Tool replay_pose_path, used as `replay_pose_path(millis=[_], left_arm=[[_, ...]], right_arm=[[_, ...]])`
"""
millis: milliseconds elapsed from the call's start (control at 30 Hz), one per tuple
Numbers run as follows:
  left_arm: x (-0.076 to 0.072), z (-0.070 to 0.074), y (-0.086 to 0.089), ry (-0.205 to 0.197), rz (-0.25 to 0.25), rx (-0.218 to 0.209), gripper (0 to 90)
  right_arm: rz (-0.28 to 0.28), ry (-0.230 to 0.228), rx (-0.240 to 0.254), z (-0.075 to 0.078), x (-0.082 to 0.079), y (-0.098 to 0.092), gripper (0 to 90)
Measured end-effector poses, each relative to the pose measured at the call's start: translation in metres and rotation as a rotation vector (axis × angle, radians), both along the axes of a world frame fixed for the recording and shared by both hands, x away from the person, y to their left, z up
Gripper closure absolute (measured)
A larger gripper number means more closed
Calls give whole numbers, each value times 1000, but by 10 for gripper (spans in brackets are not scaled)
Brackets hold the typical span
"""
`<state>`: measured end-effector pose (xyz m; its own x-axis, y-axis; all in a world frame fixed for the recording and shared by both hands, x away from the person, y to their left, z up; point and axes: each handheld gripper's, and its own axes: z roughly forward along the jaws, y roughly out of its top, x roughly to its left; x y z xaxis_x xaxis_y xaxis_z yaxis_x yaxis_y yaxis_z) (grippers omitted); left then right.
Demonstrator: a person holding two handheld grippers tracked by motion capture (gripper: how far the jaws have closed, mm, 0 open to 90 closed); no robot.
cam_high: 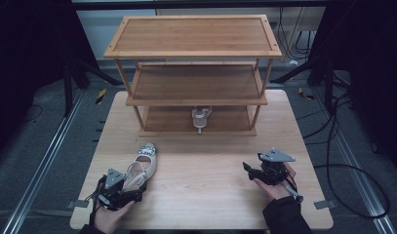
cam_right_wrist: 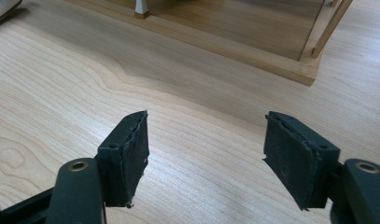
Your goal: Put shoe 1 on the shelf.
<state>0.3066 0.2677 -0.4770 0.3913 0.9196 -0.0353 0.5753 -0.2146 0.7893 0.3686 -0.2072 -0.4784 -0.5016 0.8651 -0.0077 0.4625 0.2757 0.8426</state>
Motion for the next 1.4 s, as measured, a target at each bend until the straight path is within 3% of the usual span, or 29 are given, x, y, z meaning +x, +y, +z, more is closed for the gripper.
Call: replay_pose_path(millis=[267, 300, 367, 400, 533, 633, 733, 1000, 1233, 1400], left_arm=[[5, -5, -2, 13, 17, 16, 146], [8, -7, -1, 29, 15, 10, 148], [11, -9, 2, 81, -3, -56, 161], [12, -9, 3, 85, 0, -70, 168], [12, -9, 2, 81, -25, -81, 251], [11, -9, 2, 76, -10, -67, 288], [10, -7, 2, 58, 7, -32, 383], [12, -6, 4, 56, -9, -24, 406], [14, -3, 9, 67, -16, -56, 411], [12, 7, 13, 34, -15, -88, 411]], right_arm=[[0, 7, -6, -2, 1, 1, 300], [1, 8, -6, -2, 1, 1, 300], [1, 7, -6, -2, 1, 1, 300], [1, 7, -7, -2, 1, 1, 300], [1, 12, -9, -3, 2, 1, 300], [3, 16, -10, -4, 2, 1, 300], [6, 17, -14, -5, 2, 2, 299], [6, 31, -8, -6, 3, 2, 305], [-6, 26, 9, -5, 3, -2, 320], [-15, 20, 6, -5, 3, -5, 321]])
